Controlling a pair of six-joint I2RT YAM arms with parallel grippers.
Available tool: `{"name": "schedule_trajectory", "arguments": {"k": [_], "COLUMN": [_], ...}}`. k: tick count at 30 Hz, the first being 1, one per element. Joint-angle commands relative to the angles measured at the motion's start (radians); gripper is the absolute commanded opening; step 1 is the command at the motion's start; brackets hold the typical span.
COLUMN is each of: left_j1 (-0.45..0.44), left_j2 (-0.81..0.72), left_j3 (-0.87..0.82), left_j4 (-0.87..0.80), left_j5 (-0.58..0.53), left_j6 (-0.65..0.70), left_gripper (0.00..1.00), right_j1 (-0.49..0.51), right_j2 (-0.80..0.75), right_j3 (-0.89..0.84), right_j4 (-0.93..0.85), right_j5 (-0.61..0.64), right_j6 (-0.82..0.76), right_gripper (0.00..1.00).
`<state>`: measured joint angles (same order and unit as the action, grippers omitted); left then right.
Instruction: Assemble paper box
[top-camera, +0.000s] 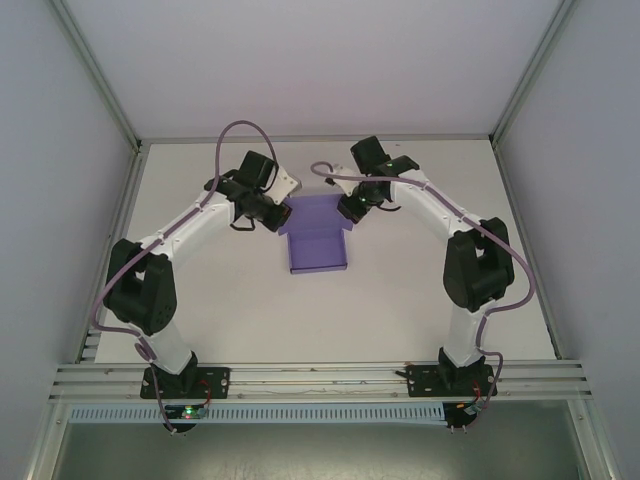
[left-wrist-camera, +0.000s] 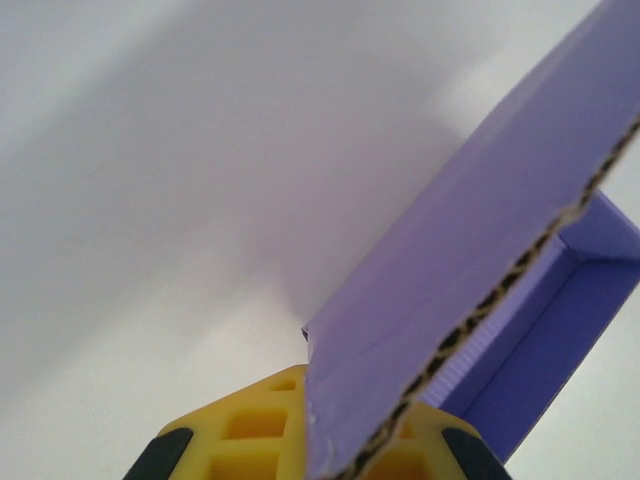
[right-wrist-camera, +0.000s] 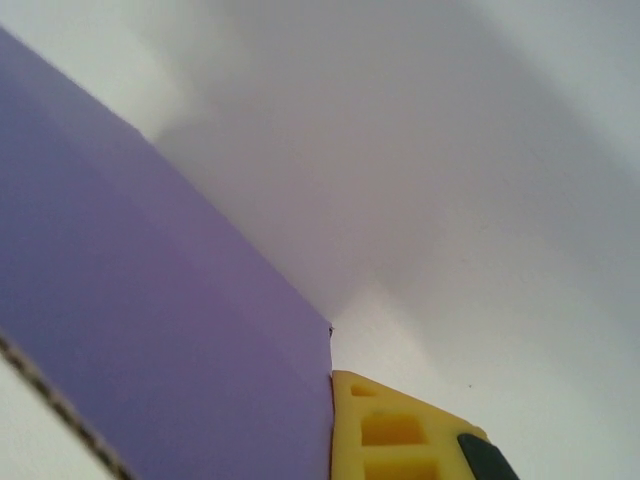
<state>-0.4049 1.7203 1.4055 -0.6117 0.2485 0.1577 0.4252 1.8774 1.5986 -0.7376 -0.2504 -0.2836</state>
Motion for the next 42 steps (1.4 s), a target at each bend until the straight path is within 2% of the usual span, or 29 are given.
{"name": "schedule_trajectory", "arguments": {"k": [1,3,7,10,14,18,23,27,35,37,42], "left_j1": [-0.033,-0.053,-0.077,-0.09,-0.104,-0.114,-0.131,-0.151,-0.159,-0.16,-0.168], "left_j2": [0.028,0.04,0.056,0.055,0.07,0.076,0.036,-0.032,-0.118,-0.125,-0.151], "left_j3": [0.042,0.041,0.036,-0.003,-0.013,-0.027,-0.123,-0.287,-0.529,-0.549,-0.485], "left_j4": [0.037,0.047,0.074,0.153,0.178,0.161,0.227,0.36,0.604,0.637,0.582], "left_j5": [-0.143,-0.219,-0.247,-0.232,-0.202,-0.267,-0.26,-0.256,-0.181,-0.166,-0.146], "left_j6": [-0.216,-0.298,-0.457,-0.545,-0.581,-0.596,-0.595,-0.587,-0.661,-0.699,-0.758], "left_gripper": [0.0,0.0,0.0,0.0,0.0,0.0,0.0,0.01,0.05,0.04,0.02], "right_j1": [0.008,0.015,0.035,0.05,0.057,0.088,0.142,0.191,0.268,0.281,0.319], "right_j2": [-0.056,-0.087,-0.143,-0.157,-0.158,-0.154,-0.18,-0.227,-0.302,-0.309,-0.318], "right_j3": [-0.048,-0.108,-0.223,-0.254,-0.283,-0.292,-0.31,-0.419,-0.683,-0.712,-0.716], "right_j4": [0.159,0.257,0.444,0.512,0.594,0.594,0.573,0.639,0.86,0.867,0.844], "right_j5": [0.085,0.095,0.089,0.114,0.099,0.146,0.27,0.395,0.521,0.545,0.569], "right_j6": [0.377,0.518,0.712,0.788,0.888,0.906,0.861,0.826,0.826,0.84,0.86], "right_gripper": [0.0,0.01,0.03,0.06,0.06,0.07,0.07,0.06,0.04,0.03,0.02]}}
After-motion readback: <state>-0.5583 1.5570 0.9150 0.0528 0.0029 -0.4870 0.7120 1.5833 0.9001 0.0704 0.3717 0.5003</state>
